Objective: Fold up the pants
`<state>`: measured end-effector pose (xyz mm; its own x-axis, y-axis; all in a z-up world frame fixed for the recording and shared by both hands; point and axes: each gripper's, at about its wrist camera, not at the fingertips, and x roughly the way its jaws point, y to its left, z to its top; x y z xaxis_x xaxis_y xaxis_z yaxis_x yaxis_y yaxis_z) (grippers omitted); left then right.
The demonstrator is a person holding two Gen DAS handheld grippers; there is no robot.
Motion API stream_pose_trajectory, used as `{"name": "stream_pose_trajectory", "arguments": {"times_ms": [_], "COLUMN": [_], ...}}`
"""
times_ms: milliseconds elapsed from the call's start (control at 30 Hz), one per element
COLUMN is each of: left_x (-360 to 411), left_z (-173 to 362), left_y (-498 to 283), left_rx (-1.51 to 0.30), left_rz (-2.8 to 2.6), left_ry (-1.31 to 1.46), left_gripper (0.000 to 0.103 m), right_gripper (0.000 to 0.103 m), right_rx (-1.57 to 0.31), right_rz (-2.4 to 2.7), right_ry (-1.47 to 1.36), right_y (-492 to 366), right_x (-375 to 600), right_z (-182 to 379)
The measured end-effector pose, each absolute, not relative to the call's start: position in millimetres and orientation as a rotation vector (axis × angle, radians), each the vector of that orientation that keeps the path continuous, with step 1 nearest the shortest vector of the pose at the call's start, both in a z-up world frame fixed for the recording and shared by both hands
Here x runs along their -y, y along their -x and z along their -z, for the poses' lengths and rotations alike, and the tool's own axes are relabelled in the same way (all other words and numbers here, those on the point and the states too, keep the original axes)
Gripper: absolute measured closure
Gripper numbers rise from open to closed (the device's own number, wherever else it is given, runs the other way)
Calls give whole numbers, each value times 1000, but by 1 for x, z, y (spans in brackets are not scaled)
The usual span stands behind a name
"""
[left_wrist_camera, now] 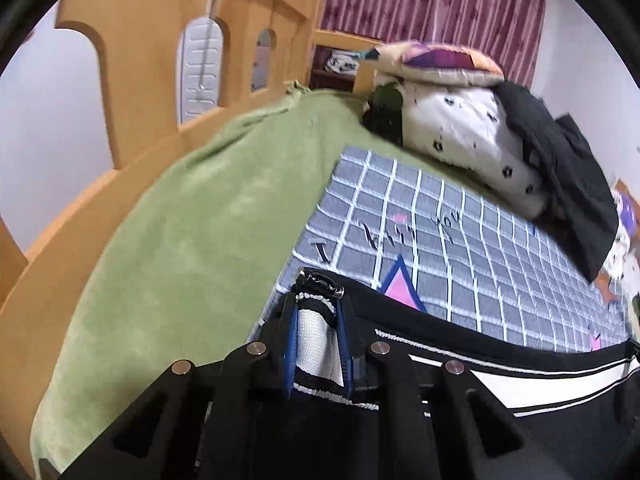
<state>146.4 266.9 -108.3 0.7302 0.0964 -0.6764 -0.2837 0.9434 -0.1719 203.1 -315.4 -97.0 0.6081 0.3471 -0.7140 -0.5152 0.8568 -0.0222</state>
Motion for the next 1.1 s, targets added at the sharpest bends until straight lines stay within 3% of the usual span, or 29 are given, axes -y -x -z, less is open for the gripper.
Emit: {"name": "stream_pose_trajectory", "arguments": {"times_ms": [100, 167, 267, 333, 433, 467, 500, 767, 800, 833, 867, 900, 933, 1100], "left_x": [-274, -272, -259, -255, -255, -254, -252, -239, -237, -234, -232, -229, -229, -227], "left_z": [133, 160, 157, 151, 136, 132, 129, 137, 139, 140, 139, 135, 132, 121], "left_y": [-167, -180, -179, -178, -165, -162, -158, -168, -172, -172, -170, -167, -164, -163], "left_rx": [-811, -896, -878, -905, -879, -868, -853, -871, -874, -871, -866, -854, -840, -801], "left_rz": [-244, -289, -336, -383, -371, -360, -347, -286, -303, -311, -312, -307, -297, -250], "left_ry": [300, 293, 211, 169, 157, 163, 172, 198, 180, 160, 152, 149, 154, 224], "left_gripper": [86, 83, 75, 52, 48, 46, 42, 40, 40, 40, 40, 40, 40, 40], "right_gripper": [100, 100, 98, 92, 67, 51, 41, 36, 39, 49, 77, 94, 100, 100], "right_rx": [-752, -817, -915, -892, -838, -816, -793, -952, -948, -940, -938, -925, -907, -884], "right_rz": [-491, -476, -430, -421, -369, -340, -306, -280, -283, -285, -323, -336, -351, -352], "right_ry": [225, 224, 230, 215, 155, 172, 194, 323, 345, 377, 413, 449, 478, 381], "right_y": [-214, -231, -247, -244, -233, -228, -223, -247, -249, -249, -246, -240, -238, -245], "right_x": [314, 308, 299, 303, 332, 341, 354, 406, 403, 398, 390, 385, 380, 392], "right_z": [91, 113, 160, 150, 124, 118, 112, 140, 144, 149, 153, 150, 147, 150]}}
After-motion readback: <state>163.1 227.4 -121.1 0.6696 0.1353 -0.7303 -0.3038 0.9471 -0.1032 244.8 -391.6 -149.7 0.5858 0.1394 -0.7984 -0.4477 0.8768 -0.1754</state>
